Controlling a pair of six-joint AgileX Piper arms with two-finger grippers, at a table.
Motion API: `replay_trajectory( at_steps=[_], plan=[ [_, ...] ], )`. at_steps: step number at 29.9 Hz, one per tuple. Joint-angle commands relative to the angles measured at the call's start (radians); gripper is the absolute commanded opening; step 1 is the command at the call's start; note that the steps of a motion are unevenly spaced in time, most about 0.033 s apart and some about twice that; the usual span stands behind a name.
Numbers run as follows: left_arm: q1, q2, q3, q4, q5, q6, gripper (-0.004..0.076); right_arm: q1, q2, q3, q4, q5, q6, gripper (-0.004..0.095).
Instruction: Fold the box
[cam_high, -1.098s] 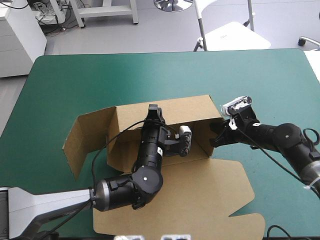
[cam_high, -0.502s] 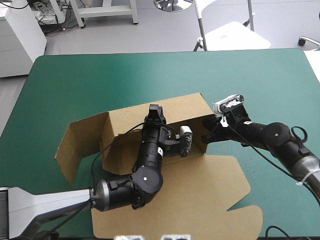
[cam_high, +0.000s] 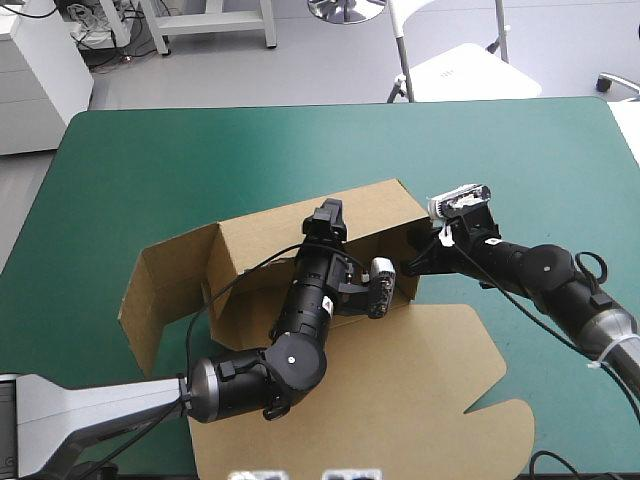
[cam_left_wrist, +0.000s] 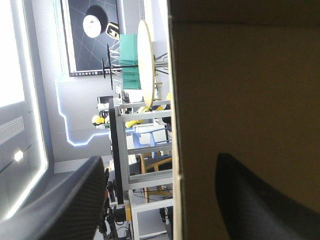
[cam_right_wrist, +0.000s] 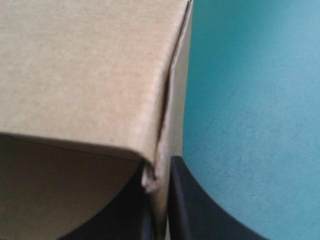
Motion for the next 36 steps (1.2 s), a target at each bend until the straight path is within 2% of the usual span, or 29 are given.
replay_trajectory(
  at_steps=[1,9,16,23,25,26,27,30,36],
  plan=[
    [-0.003,-0.036,-0.024,0.048,0.033,-0.017,0.0464,-0.003,-0.010,-0.025,0.018,-0.102,0.011,-0.0017],
    [-0.003,-0.036,-0.024,0.061,0.033,-0.017,0.0463,-0.003,0.040,-0.102,-0.003,-0.150,0.058,-0.0017],
    [-0.005,-0.036,-0.024,0.062,0.033,-0.017,0.0463,-0.025,0.132,-0.183,-0.210,-0.133,0.270,-0.0017],
    [-0.005,-0.036,-0.024,0.062,0.041,-0.017,0.0452,-0.097,0.168,-0.255,-0.362,-0.022,0.448,-0.0017],
    [-0.005,-0.036,-0.024,0.055,0.043,-0.017,0.0414,-0.107,0.168,-0.271,-0.428,0.005,0.507,-0.0017],
    [-0.005,-0.036,-0.024,0.051,0.046,-0.017,0.0363,-0.109,0.168,-0.276,-0.466,0.022,0.537,-0.0017],
    [-0.005,-0.036,-0.024,0.041,0.049,-0.017,0.0289,-0.109,0.168,-0.279,-0.496,0.034,0.561,-0.0017],
    [-0.005,-0.036,-0.024,-0.006,0.069,-0.017,-0.0011,-0.109,0.168,-0.281,-0.545,0.053,0.595,-0.0017],
    [0.010,-0.074,-0.056,-0.197,0.017,-0.014,0.0000,-0.109,0.168,-0.281,-0.559,0.075,0.605,-0.0017]
  ],
)
